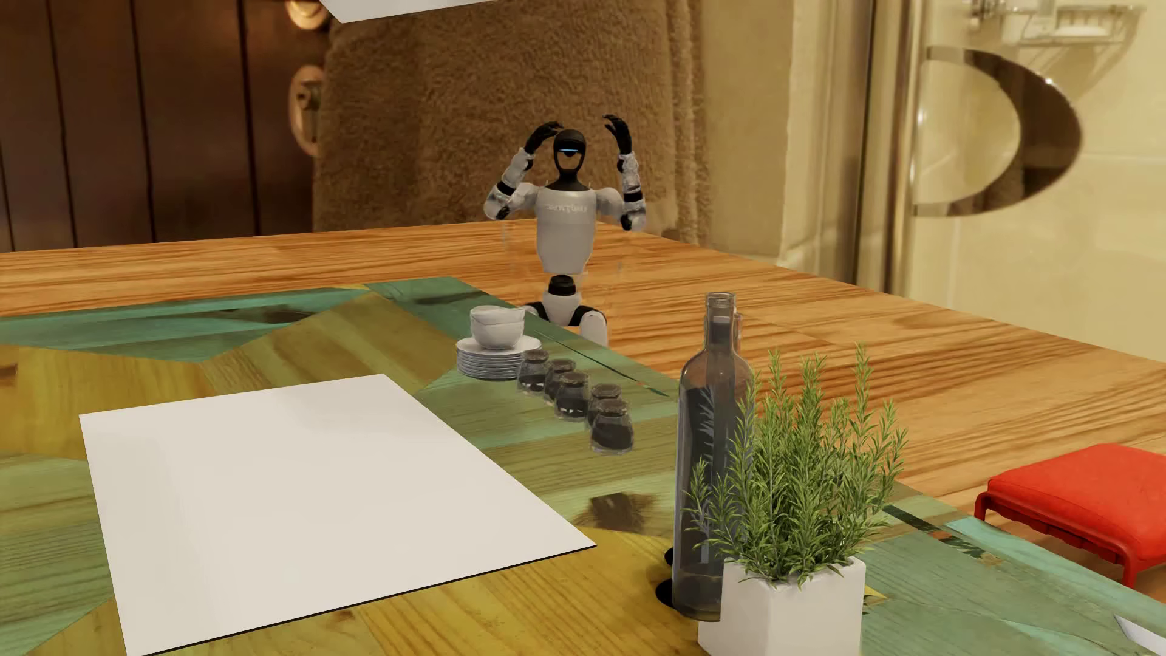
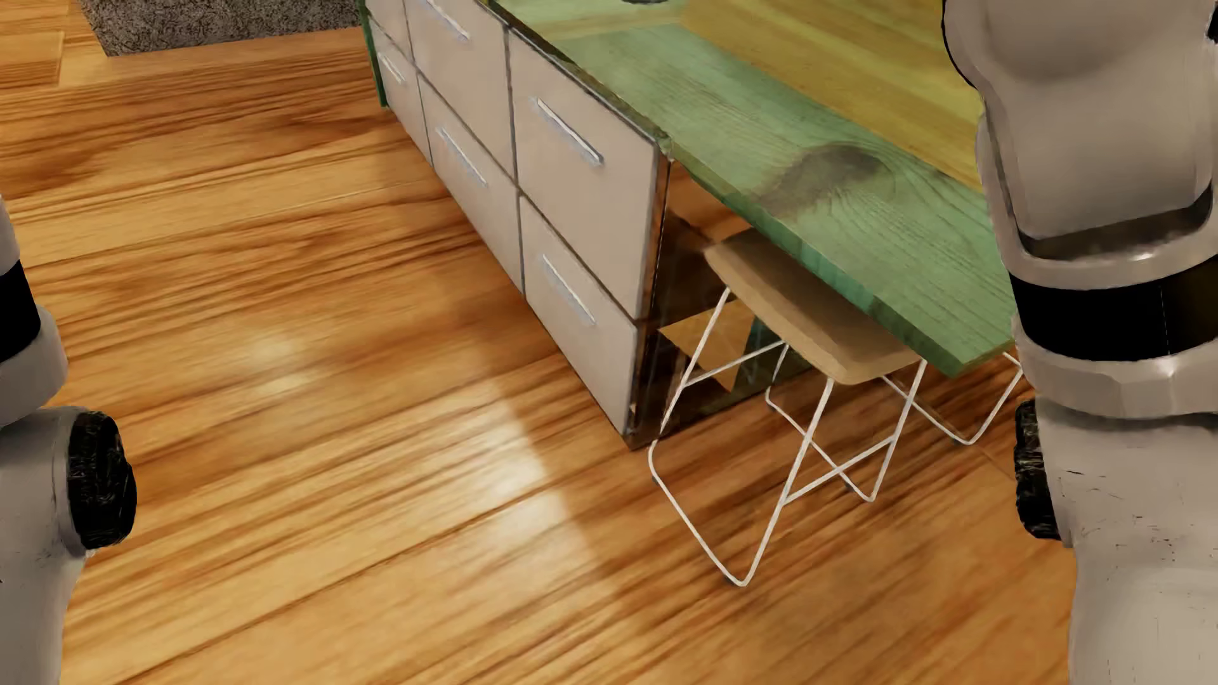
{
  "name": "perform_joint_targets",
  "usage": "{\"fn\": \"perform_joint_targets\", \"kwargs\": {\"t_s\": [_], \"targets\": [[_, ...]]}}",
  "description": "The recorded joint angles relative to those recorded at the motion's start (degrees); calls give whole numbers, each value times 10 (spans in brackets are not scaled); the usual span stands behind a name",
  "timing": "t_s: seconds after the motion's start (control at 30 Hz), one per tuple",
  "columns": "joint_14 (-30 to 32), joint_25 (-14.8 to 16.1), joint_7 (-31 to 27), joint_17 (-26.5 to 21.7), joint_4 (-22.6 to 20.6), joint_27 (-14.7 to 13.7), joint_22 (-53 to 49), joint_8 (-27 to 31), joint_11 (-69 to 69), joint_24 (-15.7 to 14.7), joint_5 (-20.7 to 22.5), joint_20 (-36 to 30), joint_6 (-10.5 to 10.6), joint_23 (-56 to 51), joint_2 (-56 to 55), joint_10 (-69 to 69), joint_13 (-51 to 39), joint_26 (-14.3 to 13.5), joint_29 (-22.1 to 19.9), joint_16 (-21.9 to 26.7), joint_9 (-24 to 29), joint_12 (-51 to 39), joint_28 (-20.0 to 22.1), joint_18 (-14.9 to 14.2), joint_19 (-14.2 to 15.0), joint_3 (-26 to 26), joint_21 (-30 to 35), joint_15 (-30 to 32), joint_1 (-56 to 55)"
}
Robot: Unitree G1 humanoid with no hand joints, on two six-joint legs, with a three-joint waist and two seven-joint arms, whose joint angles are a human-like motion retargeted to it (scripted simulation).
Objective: Remain stationary
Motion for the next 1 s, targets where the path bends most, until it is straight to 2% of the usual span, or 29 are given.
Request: {"fn": "perform_joint_targets", "kwargs": {"t_s": [0.37, 0.6, 0.67, 0.73, 0.83, 0.93, 1.0], "targets": [[1, 0, 0, 0, -4, 0, 2, 0, -2, 0, -3, 6, -1, 2, -2, -2, 4, 0, 0, 2, 1, 10, 0, 0, 0, 1, 2, -3, 0], [0, 0, 0, -2, -4, 0, 11, 0, -3, 0, -4, 11, -2, 5, 0, -3, 21, 0, 0, 7, -1, 45, 0, 0, 0, 4, -5, -18, 0], [2, 0, 0, -2, -6, 0, 18, 0, -4, 0, -5, -7, -4, 2, 1, -4, 35, 0, 0, 15, 1, 68, 0, 0, 0, 3, 9, -17, 1], [1, 0, 0, -7, -6, 0, 42, 0, -4, 0, -6, -55, -2, -12, 0, -4, 91, 0, 0, 27, -4, 139, 0, 0, 0, 2, 60, -15, 0], [-3, 0, 0, -9, -6, 0, 132, 0, -3, 0, -6, -220, 3, 6, 5, -2, 248, 0, 0, 30, -11, 286, 0, 0, 0, 7, 201, -20, 2], [-11, 0, 0, 29, -8, 0, 300, 0, -2, 0, -9, -429, 14, 171, 5, 2, 420, 0, 0, -3, -5, 409, 0, 0, 0, 7, 349, -10, 0], [-16, 0, 0, 61, -11, 0, 420, 0, 0, 0, -11, -525, 21, 321, 5, 3, 521, 0, 0, -44, 0, 480, 0, 0, 0, 3, 410, -16, -3]]}}
